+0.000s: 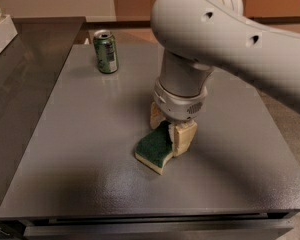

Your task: Move sponge near 7up can

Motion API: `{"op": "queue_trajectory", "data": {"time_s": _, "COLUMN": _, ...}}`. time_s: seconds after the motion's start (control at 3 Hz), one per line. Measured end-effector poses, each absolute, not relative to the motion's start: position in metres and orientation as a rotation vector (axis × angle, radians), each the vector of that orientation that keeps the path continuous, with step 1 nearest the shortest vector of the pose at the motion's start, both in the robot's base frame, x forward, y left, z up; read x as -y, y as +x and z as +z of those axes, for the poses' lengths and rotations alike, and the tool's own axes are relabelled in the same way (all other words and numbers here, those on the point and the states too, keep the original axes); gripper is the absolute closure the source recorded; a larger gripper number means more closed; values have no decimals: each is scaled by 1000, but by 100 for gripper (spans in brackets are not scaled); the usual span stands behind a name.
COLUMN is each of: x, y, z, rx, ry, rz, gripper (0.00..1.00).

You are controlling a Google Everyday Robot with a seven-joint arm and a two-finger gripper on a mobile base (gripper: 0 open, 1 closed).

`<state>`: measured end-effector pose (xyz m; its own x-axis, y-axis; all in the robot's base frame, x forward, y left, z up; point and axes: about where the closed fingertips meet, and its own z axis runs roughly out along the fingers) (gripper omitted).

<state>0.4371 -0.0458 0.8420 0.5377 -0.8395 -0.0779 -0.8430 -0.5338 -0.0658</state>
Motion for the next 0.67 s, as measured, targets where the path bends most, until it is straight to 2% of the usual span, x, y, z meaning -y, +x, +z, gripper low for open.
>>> {"op": "queue_trajectory", "data": {"time_s": 0.33, "x": 60, "y": 462, "z": 855, "rx": -1568, "ry": -2579, "rz": 47, "gripper": 88}}
{"op": "queue_trajectory", "data": {"time_s": 0.67, "x": 78, "y": 498, "z": 873, "rx": -1706, "ry": -2456, "rz": -2, "gripper": 100}}
